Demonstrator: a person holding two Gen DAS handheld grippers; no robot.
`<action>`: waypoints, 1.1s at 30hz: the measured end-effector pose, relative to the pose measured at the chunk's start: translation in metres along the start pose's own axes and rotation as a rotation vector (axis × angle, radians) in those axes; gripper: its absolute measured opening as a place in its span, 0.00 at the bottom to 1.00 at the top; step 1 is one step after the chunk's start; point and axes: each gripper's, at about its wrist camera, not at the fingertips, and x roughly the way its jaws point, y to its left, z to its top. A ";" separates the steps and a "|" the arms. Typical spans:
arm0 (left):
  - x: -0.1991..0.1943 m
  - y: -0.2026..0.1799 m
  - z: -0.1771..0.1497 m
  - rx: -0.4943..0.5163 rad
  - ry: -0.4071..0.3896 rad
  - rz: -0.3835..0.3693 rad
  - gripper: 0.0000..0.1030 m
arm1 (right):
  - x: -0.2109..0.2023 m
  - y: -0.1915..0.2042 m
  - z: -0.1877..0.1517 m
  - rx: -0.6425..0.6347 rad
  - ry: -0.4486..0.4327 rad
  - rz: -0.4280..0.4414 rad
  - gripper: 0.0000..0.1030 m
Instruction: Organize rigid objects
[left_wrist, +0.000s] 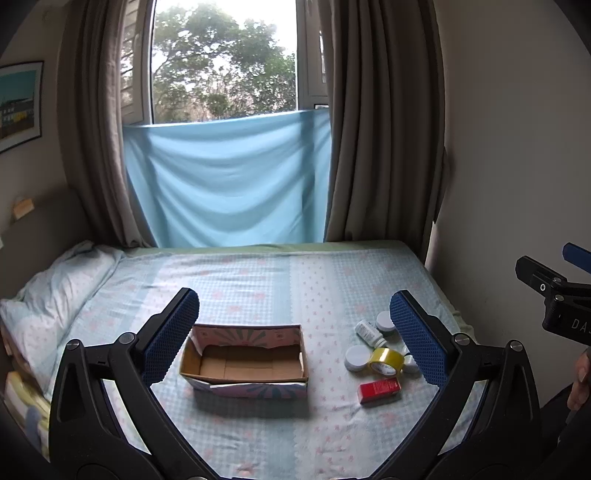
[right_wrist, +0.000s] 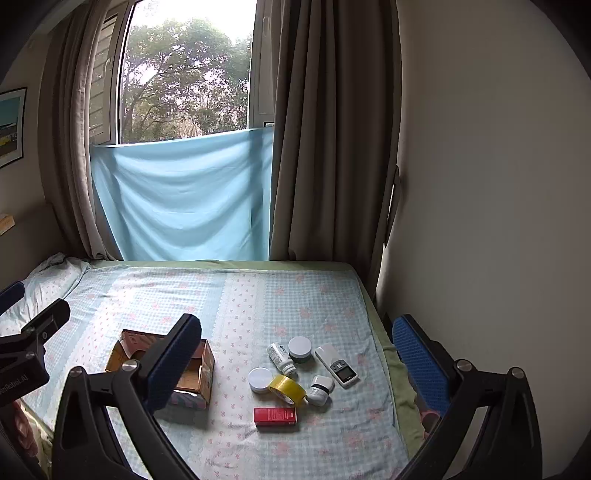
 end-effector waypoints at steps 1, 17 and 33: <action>0.000 0.001 0.000 -0.001 0.002 -0.004 1.00 | 0.000 0.001 -0.001 -0.001 0.000 -0.001 1.00; 0.002 0.010 -0.001 -0.010 0.004 -0.003 1.00 | 0.003 0.006 0.001 0.002 -0.004 -0.003 1.00; 0.006 0.012 -0.002 0.010 -0.003 -0.018 1.00 | 0.003 0.012 -0.003 0.012 -0.007 -0.004 1.00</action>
